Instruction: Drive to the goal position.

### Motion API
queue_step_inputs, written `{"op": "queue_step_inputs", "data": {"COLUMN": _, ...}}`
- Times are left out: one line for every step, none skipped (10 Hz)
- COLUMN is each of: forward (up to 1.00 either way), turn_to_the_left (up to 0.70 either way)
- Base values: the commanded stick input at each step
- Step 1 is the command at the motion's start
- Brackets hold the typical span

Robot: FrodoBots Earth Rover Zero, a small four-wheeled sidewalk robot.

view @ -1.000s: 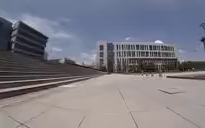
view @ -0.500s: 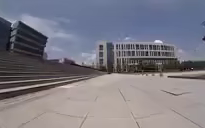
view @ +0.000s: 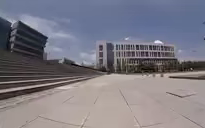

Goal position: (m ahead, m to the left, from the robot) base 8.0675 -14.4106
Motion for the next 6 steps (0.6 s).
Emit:
{"op": "queue_step_inputs", "data": {"forward": 0.50, "turn_to_the_left": 0.00}}
{"op": "queue_step_inputs", "data": {"forward": 0.50, "turn_to_the_left": 0.00}}
{"op": "queue_step_inputs", "data": {"forward": 0.50, "turn_to_the_left": 0.00}}
{"op": "queue_step_inputs", "data": {"forward": 0.50, "turn_to_the_left": 0.00}}
{"op": "queue_step_inputs", "data": {"forward": 0.50, "turn_to_the_left": 0.00}}
{"op": "queue_step_inputs", "data": {"forward": 0.50, "turn_to_the_left": 0.00}}
